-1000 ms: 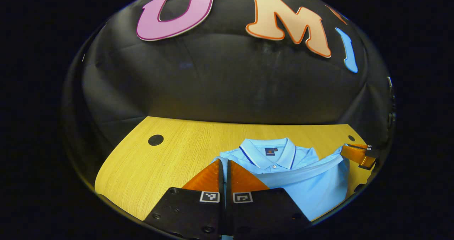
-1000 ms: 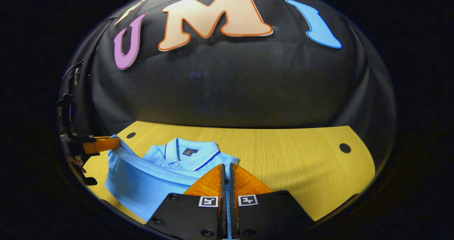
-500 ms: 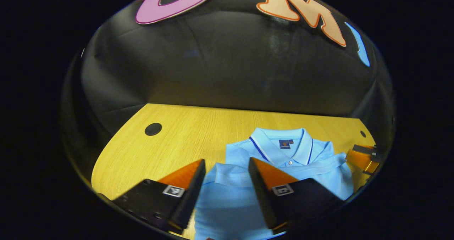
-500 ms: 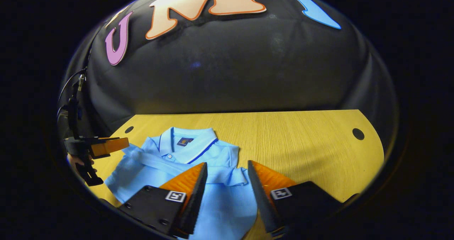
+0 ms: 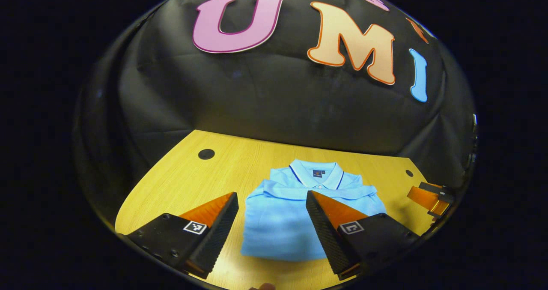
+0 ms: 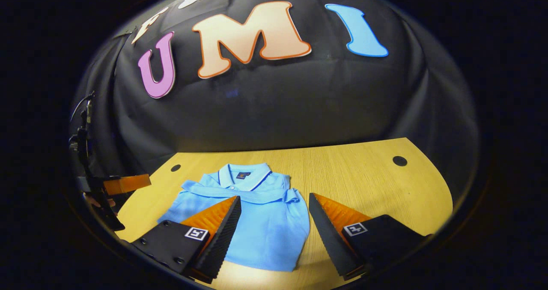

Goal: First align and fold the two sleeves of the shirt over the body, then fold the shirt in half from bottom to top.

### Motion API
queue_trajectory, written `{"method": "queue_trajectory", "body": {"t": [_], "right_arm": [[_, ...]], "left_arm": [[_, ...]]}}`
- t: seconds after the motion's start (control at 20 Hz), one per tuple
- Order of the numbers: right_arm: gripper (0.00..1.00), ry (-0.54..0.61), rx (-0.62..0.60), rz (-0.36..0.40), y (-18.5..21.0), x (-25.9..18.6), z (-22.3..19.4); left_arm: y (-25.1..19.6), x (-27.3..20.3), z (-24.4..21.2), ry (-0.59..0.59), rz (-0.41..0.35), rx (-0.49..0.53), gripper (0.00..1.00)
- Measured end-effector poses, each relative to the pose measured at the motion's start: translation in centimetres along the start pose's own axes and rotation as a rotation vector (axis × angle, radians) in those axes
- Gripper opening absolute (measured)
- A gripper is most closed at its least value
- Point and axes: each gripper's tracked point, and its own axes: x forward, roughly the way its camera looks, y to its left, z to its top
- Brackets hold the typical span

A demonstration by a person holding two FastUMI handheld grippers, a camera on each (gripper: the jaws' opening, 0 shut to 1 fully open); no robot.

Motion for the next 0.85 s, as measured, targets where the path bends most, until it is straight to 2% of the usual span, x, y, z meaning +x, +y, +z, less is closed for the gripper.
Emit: {"method": "queue_trajectory", "body": {"t": [0.15,0.25,0.3,0.35,0.4,0.55,0.85], "right_arm": [[0.98,-0.006,0.007,-0.018,1.1,-4.2,-1.0],[0.94,-0.006,0.03,-0.027,2.0,-6.5,-1.7],[0.99,-0.008,0.042,-0.031,2.4,-7.4,-2.0],[0.95,-0.012,0.051,-0.032,2.7,-8.1,-2.2],[0.98,-0.009,0.052,-0.035,2.9,-8.7,-2.5],[0.99,-0.043,0.037,-0.041,3.2,-10.0,-1.5],[0.98,-0.133,0.042,-0.043,4.3,-12.0,0.8]], "left_arm": [[0.1,-3.4,-1.2,0.012,-0.015,0.016,0.95],[-0.1,-5.2,-1.9,0.024,-0.031,0.011,0.96],[-0.1,-6.1,-2.1,0.025,-0.037,0.01,0.96],[0.4,-6.9,-2.5,0.026,-0.026,0.017,0.96],[1.0,-7.6,-2.8,0.024,-0.008,0.033,0.96],[2.5,-8.9,-3.3,0.014,0.019,0.056,0.96],[4.7,-10.7,-3.5,0.002,0.043,0.008,0.96]]}}
